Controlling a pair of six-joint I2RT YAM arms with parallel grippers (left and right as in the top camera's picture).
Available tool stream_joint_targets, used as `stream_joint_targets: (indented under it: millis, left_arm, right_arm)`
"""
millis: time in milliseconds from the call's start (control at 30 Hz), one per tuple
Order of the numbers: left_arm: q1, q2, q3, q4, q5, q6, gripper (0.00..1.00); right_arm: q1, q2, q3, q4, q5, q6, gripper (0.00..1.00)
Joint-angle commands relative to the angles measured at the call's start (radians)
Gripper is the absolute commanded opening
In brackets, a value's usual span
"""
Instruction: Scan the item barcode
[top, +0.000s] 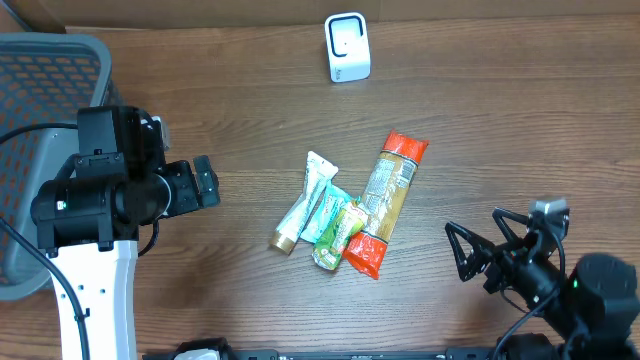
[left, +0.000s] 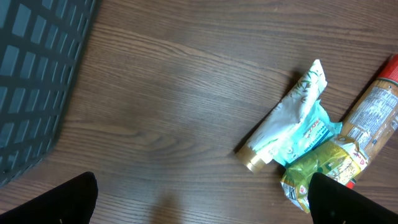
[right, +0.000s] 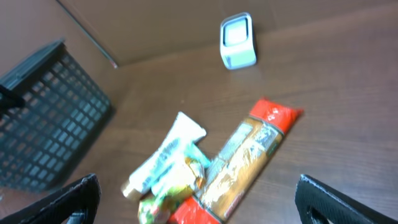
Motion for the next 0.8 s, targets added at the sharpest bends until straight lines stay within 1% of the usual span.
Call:
stream_joint_targets:
  millis: [0,133,267,333,767]
  left_arm:
    - [0.004,0.001,0.01,0.003,0.004,-0.017,1.0]
    - [0.003,0.001,0.01,0.003,0.004,-0.017,1.0]
    - [0.004,0.001,0.01,0.003,0.004,-0.017,0.99]
    - [0.004,0.001,0.01,0.003,0.004,-0.017,1.0]
    - [0.004,0.001,0.01,0.003,0.004,-0.017,0.99]
  right_arm:
    - [0.005,0.092,0.105,-0.054,0.003,-0.013,1.0]
    - [0.005,0.212,0.212,-0.181,0.003,-0.014,1.0]
    - [0.005,0.335,0.308,-0.325,0.003,-0.089,1.0]
    - [0.005,0.372,0.328,-0.36,0.007,-0.099,1.0]
    - [0.005,0.56,0.335,-0.375,-0.002,-0.088,1.0]
